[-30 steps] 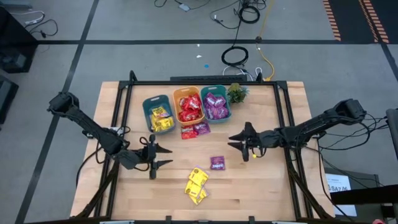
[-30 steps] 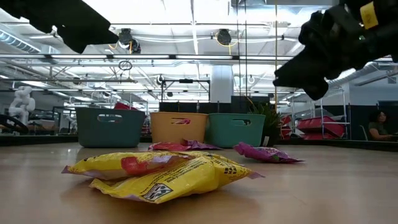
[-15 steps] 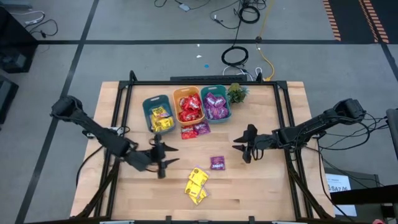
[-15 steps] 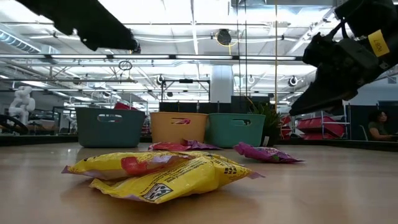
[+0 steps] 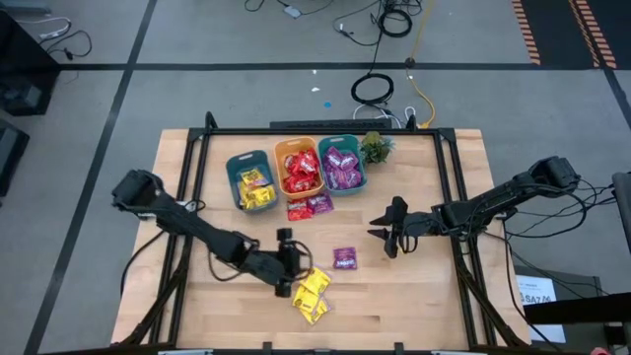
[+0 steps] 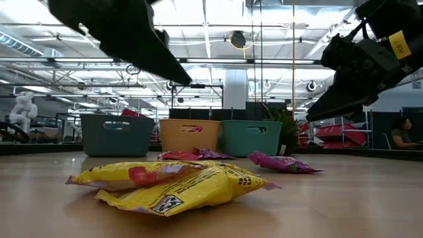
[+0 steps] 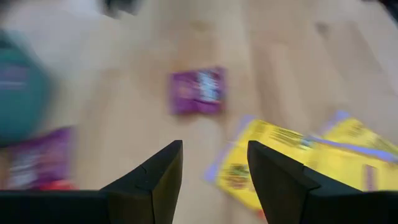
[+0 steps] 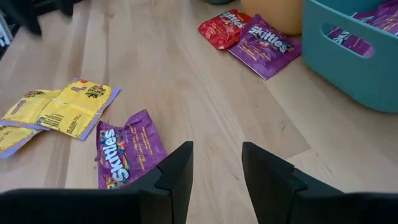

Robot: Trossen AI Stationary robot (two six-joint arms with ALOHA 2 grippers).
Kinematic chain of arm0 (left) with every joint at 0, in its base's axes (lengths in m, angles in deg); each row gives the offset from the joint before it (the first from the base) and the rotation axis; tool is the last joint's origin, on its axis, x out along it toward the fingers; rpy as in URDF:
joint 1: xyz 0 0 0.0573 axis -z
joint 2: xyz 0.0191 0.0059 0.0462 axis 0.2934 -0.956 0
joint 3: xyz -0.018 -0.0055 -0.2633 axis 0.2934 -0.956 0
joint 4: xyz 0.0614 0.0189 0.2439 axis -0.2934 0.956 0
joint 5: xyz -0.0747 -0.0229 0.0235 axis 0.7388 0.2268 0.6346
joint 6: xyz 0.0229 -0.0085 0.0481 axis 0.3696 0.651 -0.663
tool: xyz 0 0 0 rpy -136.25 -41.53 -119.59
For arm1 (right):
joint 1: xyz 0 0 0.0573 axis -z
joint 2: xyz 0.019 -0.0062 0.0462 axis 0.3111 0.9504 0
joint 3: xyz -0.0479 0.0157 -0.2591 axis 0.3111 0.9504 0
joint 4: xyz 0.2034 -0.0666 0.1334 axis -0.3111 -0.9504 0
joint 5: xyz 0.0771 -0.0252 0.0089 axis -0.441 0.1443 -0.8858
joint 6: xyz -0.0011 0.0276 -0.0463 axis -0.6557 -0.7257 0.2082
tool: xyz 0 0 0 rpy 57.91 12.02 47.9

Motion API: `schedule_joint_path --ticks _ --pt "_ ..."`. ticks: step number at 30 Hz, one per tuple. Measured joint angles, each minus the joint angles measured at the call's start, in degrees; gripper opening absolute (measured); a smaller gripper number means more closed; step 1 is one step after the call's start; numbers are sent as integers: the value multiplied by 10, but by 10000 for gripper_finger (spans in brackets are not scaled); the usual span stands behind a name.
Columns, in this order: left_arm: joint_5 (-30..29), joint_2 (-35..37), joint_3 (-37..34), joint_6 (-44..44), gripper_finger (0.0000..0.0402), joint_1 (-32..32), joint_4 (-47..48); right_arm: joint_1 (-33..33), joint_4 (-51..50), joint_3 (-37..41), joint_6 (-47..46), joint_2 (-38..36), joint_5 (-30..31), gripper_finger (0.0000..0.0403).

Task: Sort candy
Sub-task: Put the yellow candy into the blue bin

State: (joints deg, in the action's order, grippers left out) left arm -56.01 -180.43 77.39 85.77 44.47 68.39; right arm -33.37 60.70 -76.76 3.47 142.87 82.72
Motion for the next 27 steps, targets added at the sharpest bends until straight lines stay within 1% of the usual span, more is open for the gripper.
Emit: schedule_joint_path --ticks 2,3,8,10,13,15,17,19,20,22,24,25,27 --pt "46 -30 19 0 191 -8 1 0 2 0 0 0 0 128" --pt "56 -45 29 1 191 -10 1 0 3 0 0 0 0 128" --pt "66 -126 70 4 191 -19 -4 0 3 0 0 0 -2 128" --pt "88 -162 81 23 191 -23 -16 0 3 0 0 0 -2 128" --pt "143 -214 91 38 191 -28 -66 0 3 0 -5 0 -2 128" --pt "154 -242 99 37 191 -30 -83 0 3 0 -11 0 -2 128" --pt "153 -262 103 37 186 -30 -77 0 6 0 -13 0 -2 128" --pt "149 -269 106 33 166 -30 -73 0 8 0 -12 0 -2 128" --pt "147 -269 106 30 149 -30 -70 0 7 0 -12 0 -2 128" --pt "135 -263 106 19 105 -30 -67 0 8 0 -10 0 -2 128" --pt "125 -244 101 -8 50 -31 -50 0 9 0 -6 0 -2 128" --pt "120 -231 100 -21 35 -33 -43 0 9 0 -2 0 -2 128" --pt "105 -203 97 -33 34 -38 -18 0 9 0 1 0 -2 128"
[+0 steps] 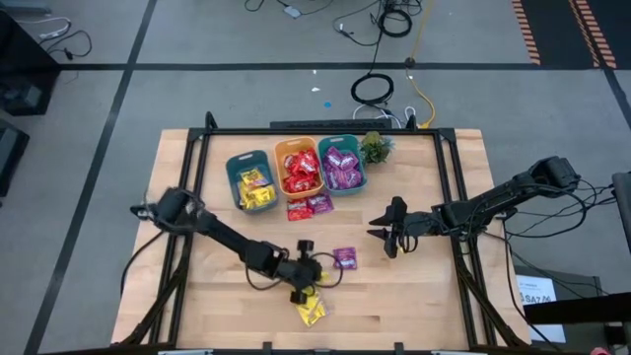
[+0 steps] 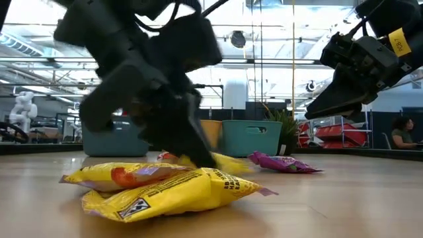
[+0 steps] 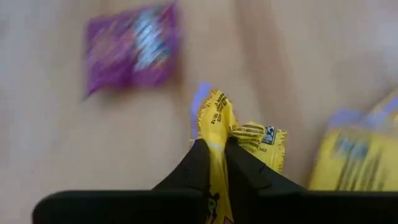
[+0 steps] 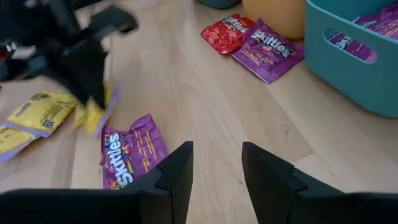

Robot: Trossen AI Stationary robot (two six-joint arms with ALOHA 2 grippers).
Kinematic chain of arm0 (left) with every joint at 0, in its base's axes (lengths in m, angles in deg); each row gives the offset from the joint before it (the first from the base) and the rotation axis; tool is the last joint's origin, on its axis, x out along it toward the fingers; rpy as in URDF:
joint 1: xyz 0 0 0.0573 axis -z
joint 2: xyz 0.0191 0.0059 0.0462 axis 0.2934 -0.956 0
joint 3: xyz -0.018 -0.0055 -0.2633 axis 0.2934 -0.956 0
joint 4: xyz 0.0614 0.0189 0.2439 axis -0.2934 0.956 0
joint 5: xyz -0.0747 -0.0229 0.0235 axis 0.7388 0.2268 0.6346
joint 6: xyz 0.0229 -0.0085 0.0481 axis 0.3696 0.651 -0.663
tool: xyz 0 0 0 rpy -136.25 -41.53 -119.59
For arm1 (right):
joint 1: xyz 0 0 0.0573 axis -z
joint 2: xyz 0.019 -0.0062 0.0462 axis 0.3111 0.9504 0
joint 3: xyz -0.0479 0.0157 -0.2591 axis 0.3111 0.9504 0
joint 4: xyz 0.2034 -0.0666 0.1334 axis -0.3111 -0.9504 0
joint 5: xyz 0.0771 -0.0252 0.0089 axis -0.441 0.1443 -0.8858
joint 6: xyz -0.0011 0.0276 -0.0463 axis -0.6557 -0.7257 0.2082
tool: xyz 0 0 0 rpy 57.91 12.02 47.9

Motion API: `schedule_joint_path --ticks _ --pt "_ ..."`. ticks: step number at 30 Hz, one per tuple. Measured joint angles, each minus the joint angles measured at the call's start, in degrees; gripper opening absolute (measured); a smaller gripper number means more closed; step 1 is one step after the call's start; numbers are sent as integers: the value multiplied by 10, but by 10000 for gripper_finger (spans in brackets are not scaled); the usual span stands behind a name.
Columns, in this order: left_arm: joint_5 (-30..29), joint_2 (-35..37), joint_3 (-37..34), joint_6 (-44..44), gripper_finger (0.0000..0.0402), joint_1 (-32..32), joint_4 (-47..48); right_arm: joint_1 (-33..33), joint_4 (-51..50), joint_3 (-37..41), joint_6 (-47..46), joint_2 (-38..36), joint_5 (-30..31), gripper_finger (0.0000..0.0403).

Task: Sort candy
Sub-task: Put the yellow candy into the blue bin

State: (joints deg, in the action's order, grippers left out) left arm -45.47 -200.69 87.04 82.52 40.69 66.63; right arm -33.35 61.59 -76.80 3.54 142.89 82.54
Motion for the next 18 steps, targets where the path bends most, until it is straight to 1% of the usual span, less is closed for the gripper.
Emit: schedule_joint_path --ticks 3,8,11,15,18 --pt "-10 63 -1 5 34 -12 51 0 -2 0 2 0 0 128" --pt "-111 212 -7 85 33 -49 238 0 -6 0 13 0 1 128" --pt "-157 307 -22 95 32 -83 298 0 -6 0 17 0 2 128" --pt "-187 436 -74 133 27 -142 383 0 -5 0 17 0 2 128" --pt "-196 532 -139 173 26 -193 399 0 -5 0 19 0 2 128"
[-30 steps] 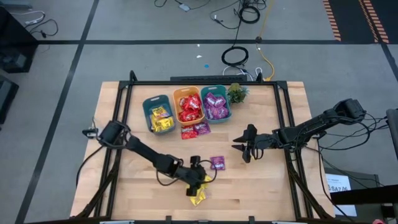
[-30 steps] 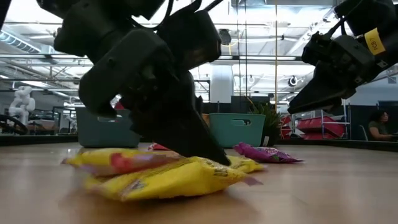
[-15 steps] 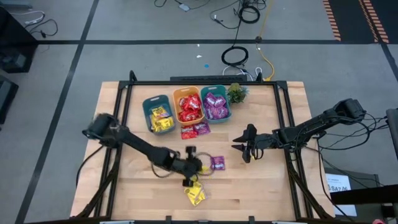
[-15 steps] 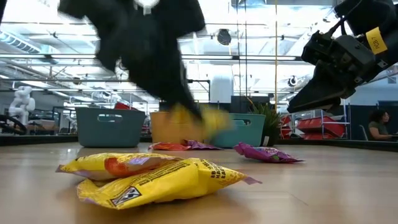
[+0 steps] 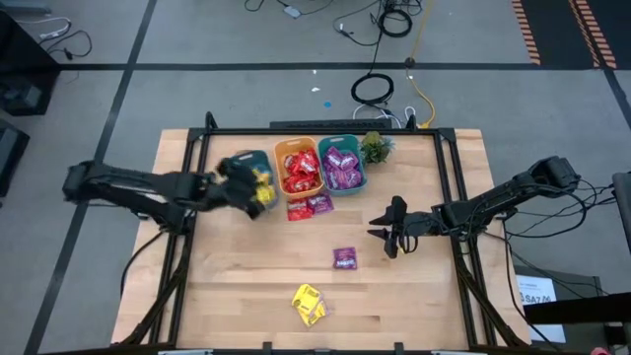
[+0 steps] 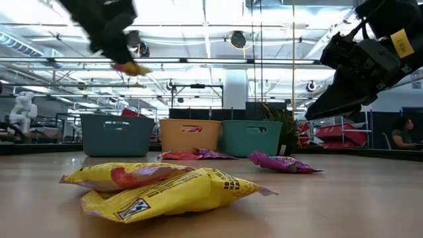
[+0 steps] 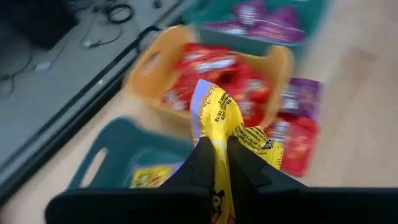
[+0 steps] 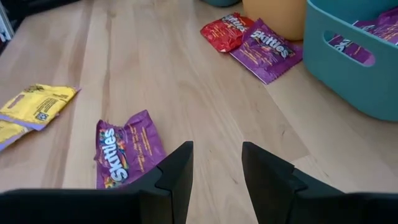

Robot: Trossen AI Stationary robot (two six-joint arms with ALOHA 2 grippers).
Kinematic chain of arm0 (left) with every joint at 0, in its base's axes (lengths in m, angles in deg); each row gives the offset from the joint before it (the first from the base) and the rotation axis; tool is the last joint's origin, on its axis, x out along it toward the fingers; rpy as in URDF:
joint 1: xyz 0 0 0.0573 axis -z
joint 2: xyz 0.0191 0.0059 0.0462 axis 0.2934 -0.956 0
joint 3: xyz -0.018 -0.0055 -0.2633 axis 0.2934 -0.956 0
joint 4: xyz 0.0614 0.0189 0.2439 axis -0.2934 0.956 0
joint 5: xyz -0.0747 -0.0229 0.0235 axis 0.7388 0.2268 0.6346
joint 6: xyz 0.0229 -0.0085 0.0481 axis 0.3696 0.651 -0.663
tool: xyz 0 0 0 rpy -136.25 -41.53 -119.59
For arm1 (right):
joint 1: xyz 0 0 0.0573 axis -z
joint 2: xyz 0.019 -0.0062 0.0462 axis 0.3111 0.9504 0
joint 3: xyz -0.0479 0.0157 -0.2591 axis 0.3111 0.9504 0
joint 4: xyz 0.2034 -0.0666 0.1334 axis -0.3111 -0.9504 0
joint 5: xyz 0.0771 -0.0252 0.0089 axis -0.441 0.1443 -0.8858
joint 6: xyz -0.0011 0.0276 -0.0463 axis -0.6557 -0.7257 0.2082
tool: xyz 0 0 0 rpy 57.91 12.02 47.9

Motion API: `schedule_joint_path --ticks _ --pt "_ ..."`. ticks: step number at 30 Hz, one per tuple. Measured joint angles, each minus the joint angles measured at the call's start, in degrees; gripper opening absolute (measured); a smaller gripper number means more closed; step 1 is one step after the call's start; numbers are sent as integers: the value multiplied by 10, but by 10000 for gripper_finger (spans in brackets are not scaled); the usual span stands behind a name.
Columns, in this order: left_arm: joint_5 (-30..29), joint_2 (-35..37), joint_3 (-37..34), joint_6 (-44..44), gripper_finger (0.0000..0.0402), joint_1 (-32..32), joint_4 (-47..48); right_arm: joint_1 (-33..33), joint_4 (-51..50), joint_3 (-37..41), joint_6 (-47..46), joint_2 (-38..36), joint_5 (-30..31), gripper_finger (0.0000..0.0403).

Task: Sort candy
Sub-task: Put the yellow candy into the blue bin

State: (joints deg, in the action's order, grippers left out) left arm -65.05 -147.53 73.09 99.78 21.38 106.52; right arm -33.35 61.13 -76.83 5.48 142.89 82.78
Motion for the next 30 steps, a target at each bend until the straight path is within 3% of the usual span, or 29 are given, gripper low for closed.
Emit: schedule_joint_path --ticks 4,8,15,24,30 --pt "-3 89 -99 40 25 -62 -44 0 3 0 9 0 0 128" --pt "-4 121 -173 42 49 -96 -160 0 3 0 10 0 0 128" --pt "2 111 -186 37 116 -157 -201 3 9 0 20 0 2 128" --pt "87 112 -186 16 143 -182 -198 14 12 0 43 0 3 128" --pt "217 113 -186 54 143 -174 -204 14 11 0 45 0 3 128"
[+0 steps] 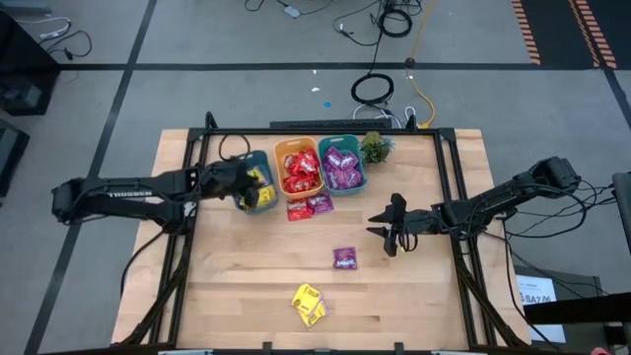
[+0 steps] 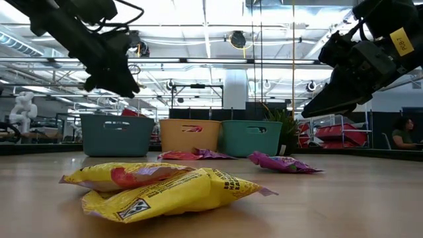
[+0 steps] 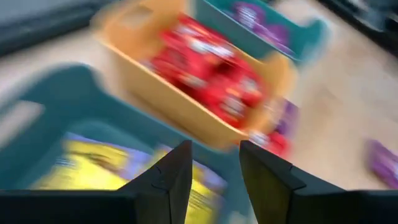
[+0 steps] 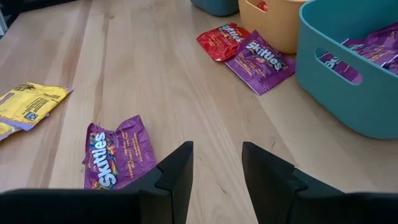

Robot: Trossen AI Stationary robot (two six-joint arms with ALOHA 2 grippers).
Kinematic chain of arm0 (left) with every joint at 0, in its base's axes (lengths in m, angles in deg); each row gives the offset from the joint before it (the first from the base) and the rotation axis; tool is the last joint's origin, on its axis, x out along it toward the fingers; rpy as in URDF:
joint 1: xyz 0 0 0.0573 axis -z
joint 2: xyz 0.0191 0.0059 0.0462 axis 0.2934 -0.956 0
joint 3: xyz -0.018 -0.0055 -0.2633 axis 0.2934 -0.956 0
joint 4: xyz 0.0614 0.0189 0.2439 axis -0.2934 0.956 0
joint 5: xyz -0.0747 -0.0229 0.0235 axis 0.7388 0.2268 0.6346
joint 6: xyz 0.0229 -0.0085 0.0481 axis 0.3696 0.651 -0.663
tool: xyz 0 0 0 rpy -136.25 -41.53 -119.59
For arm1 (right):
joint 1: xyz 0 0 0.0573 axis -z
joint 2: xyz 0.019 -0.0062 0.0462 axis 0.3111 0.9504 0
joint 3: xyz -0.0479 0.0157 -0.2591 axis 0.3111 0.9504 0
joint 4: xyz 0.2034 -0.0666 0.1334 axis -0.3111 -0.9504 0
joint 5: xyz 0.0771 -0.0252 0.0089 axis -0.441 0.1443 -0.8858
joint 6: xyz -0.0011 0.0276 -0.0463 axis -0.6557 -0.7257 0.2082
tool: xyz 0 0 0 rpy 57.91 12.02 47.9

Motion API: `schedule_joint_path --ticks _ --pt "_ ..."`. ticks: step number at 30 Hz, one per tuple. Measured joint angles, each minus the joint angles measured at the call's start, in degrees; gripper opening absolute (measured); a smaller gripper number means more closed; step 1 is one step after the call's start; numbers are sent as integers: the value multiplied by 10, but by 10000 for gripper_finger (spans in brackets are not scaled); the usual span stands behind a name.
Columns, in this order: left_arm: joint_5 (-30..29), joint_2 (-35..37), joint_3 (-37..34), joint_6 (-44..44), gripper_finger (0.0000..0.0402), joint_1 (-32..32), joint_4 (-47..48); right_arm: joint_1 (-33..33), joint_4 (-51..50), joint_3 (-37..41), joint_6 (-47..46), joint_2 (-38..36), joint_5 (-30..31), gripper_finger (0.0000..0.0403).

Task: Sort candy
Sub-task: Put the yellow candy into the blue bin

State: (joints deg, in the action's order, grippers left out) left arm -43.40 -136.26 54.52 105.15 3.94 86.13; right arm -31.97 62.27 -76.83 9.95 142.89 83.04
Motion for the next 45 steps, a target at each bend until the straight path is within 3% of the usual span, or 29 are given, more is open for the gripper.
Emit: schedule_joint_path --ticks 4,8,14,18,21,28,33,38,45 --pt "77 0 0 2 142 53 -4 0 0 0 0 0 0 128" --pt "91 -3 0 3 141 145 -47 0 0 0 0 0 0 128" --pt "-50 -71 0 -2 141 314 -159 0 0 0 0 0 0 128" --pt "-120 -169 3 -2 141 390 -254 0 0 0 -2 0 0 128" --pt "-140 -259 41 -2 141 425 -273 0 1 0 -2 0 0 128" --pt "-140 -453 227 -13 141 455 -202 0 1 0 -4 0 0 128" --pt "-82 -560 318 -9 141 454 -179 0 19 0 -5 0 -3 128" --pt "21 -626 348 54 141 452 -177 0 31 0 -15 0 -5 128" --pt "71 -646 349 96 120 448 -167 0 32 0 -24 0 -5 128"
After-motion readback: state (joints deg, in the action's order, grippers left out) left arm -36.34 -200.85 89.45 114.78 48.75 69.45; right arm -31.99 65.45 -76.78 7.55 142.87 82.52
